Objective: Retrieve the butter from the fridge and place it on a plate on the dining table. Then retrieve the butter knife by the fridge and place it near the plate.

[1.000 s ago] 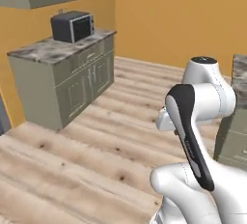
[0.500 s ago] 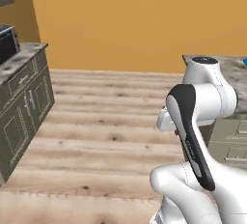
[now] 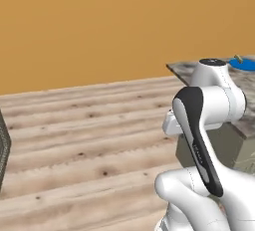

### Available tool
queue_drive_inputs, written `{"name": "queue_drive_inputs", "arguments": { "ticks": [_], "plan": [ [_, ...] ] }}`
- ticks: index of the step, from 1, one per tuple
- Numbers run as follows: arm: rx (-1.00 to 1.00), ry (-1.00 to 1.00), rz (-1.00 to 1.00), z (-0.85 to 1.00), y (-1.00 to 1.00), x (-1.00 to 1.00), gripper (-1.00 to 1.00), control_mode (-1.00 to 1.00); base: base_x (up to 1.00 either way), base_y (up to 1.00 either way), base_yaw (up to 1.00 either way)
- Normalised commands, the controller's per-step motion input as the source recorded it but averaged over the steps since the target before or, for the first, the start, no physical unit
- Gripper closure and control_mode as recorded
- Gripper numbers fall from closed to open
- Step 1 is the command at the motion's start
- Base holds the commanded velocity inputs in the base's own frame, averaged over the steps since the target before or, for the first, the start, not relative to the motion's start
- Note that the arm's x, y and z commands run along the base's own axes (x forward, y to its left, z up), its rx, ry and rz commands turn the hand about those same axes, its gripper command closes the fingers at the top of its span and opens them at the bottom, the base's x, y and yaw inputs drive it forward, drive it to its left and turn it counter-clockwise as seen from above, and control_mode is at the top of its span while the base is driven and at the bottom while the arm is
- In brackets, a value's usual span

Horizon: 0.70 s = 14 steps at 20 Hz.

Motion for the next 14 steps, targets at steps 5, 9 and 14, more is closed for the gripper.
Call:
{"name": "queue_drive_inputs", "arguments": {
  "ticks": [5, 9, 14],
  "plan": [
    [0.00, 0.00, 0.00, 0.00, 0.00, 0.00, 1.00, 1.00, 1.00, 0.97, -0.53],
    [0.00, 0.00, 0.00, 0.00, 0.00, 0.00, 1.00, 1.00, 1.00, 0.97, -0.54],
    [0.00, 0.00, 0.00, 0.00, 0.00, 0.00, 1.00, 1.00, 1.00, 0.94, -0.54]
  ]
}}
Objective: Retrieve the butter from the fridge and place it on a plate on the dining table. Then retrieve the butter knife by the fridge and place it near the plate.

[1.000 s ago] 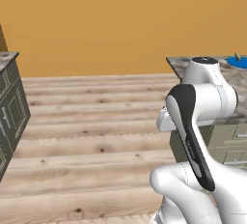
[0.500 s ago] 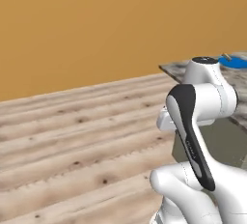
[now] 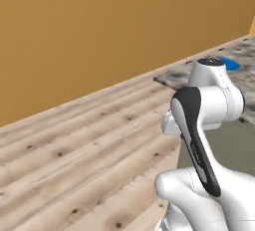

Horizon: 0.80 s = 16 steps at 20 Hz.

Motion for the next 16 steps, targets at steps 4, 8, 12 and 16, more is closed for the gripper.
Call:
{"name": "queue_drive_inputs", "arguments": {
  "ticks": [4, 8, 12, 16],
  "plan": [
    [0.00, 0.00, 0.00, 0.00, 0.00, 0.00, 1.00, 1.00, 1.00, 0.98, -0.52],
    [0.00, 0.00, 0.00, 0.00, 0.00, 0.00, 1.00, 1.00, 0.93, 1.00, -0.49],
    [0.00, 0.00, 0.00, 0.00, 0.00, 0.00, 1.00, 1.00, 0.63, 1.00, -0.48],
    [0.00, 0.00, 0.00, 0.00, 0.00, 0.00, 1.00, 1.00, 0.51, 1.00, -0.45]
  ]
}}
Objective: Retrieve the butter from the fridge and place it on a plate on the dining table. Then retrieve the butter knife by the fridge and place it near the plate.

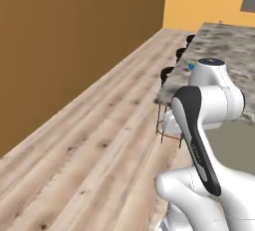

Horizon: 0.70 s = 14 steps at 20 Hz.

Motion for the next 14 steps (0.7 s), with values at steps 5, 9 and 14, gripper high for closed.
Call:
{"name": "queue_drive_inputs", "arguments": {
  "ticks": [5, 9, 14],
  "plan": [
    [0.00, 0.00, 0.00, 0.00, 0.00, 0.00, 1.00, 1.00, 0.24, 1.00, -0.39],
    [0.00, 0.00, 0.00, 0.00, 0.00, 0.00, 1.00, 1.00, 0.40, 1.00, -0.40],
    [0.00, 0.00, 0.00, 0.00, 0.00, 0.00, 1.00, 1.00, 0.66, 1.00, -0.45]
  ]
}}
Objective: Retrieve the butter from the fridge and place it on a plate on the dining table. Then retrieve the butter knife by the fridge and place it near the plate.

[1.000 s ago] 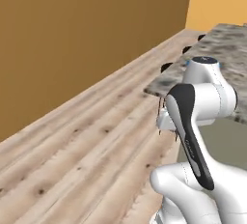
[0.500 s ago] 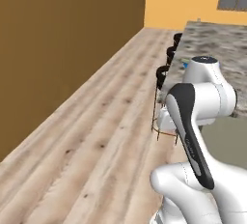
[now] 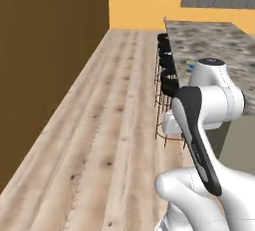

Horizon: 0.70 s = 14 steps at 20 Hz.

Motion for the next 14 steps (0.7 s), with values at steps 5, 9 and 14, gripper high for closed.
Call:
{"name": "queue_drive_inputs", "arguments": {
  "ticks": [5, 9, 14],
  "plan": [
    [0.00, 0.00, 0.00, 0.00, 0.00, 0.00, 1.00, 1.00, 0.78, 1.00, -0.48],
    [0.00, 0.00, 0.00, 0.00, 0.00, 0.00, 1.00, 1.00, 0.78, 1.00, -0.53],
    [0.00, 0.00, 0.00, 0.00, 0.00, 0.00, 1.00, 1.00, 0.82, 0.97, -0.57]
  ]
}}
